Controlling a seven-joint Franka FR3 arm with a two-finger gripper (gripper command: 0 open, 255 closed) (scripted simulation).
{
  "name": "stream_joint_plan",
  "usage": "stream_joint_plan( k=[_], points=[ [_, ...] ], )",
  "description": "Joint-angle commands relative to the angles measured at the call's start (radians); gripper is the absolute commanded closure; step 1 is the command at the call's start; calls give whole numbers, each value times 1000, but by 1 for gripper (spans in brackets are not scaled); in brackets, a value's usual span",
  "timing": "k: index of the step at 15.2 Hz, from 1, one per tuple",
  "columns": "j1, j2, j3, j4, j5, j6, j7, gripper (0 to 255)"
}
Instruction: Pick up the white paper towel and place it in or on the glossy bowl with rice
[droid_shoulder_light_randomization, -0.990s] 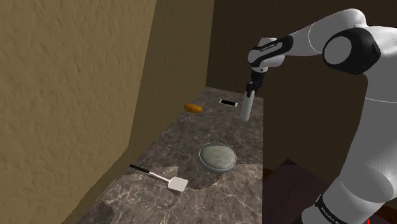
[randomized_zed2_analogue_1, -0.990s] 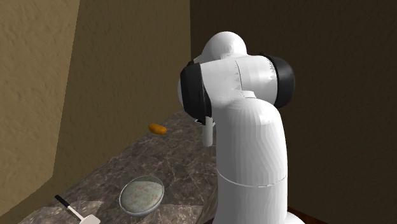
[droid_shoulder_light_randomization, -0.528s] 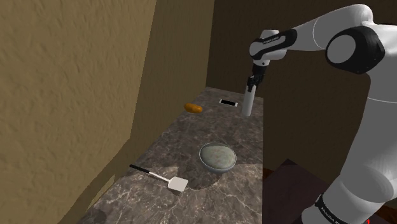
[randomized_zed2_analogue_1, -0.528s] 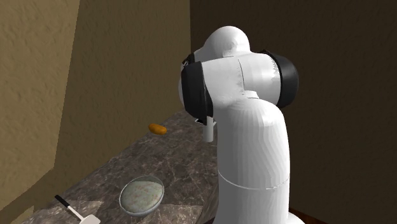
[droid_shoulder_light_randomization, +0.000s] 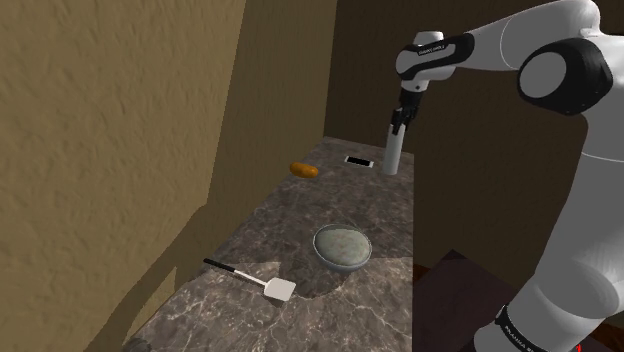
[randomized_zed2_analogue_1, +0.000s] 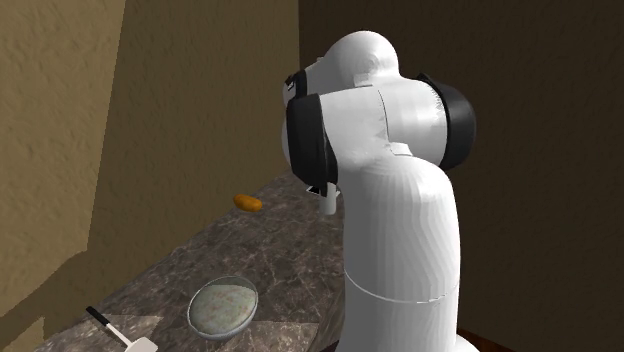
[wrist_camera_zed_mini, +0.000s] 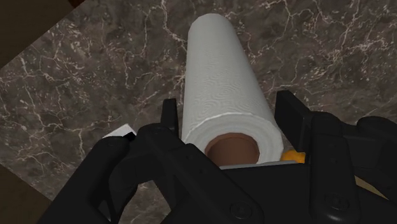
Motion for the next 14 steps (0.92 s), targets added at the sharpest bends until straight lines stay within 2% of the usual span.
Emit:
stream_joint_plan(
  k=[1,8,14],
  points=[
    [-2,2,-1,31,0,-29,-1,255],
    [-5,2,-2,117,0,-116,-1,255],
    [83,-186,36,-82,-73,-98,129,255]
  ],
)
